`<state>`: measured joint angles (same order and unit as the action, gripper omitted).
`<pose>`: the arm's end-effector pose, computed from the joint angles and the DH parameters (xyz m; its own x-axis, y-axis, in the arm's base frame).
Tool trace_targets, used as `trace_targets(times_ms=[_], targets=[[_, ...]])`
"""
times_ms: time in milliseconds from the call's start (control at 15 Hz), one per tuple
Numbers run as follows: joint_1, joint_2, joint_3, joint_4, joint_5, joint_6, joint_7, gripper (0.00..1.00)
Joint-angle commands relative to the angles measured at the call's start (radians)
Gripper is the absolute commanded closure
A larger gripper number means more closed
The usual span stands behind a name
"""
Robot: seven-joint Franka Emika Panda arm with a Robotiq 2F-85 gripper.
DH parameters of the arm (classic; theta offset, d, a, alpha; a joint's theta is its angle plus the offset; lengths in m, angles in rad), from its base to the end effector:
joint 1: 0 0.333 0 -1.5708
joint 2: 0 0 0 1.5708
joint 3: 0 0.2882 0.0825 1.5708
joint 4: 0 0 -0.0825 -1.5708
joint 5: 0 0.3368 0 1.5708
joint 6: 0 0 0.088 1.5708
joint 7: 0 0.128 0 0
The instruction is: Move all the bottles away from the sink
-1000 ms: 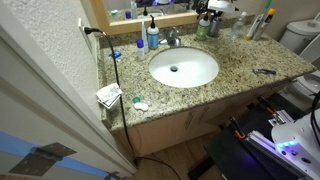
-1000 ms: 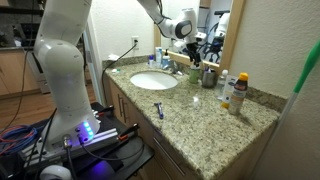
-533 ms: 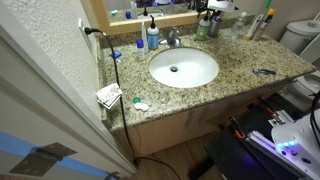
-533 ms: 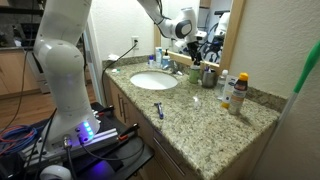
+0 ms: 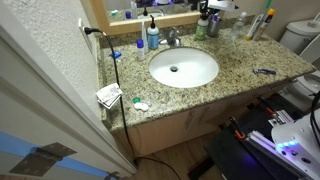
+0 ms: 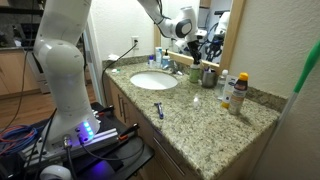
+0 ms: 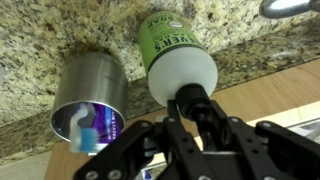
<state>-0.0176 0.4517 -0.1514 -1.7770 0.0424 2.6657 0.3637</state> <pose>0.6431 -0.1002 0.3399 0.7696 -0.4882 0.4117 -0.4842 -0.8664 -0.1223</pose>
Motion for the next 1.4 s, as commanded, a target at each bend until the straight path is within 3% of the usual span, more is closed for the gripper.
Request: trace_targets(times_ms=[0,67,133,533,867,1133,1333], targets=[[0.017,-0.018,-0.016,-0.011,-0.022,-0.02,0.016,0.85],[0.019,-0.021,-0.019,-0.012,-0.028,-0.023,0.02,0.61],[0.021,-0.022,-0.021,-0.011,-0.035,-0.029,0.021,0.92],[0.006,-0.056,-0.003,-0.005,-0.009,-0.082,0.01,0.93],[-0.018,-0.174,0.023,-0.012,0.037,-0.213,-0.038,0.93],[-0.057,-0.355,0.043,-0.085,0.087,-0.392,-0.214,0.93],[-0.084,-0.509,0.021,-0.171,0.097,-0.505,-0.391,0.93]])
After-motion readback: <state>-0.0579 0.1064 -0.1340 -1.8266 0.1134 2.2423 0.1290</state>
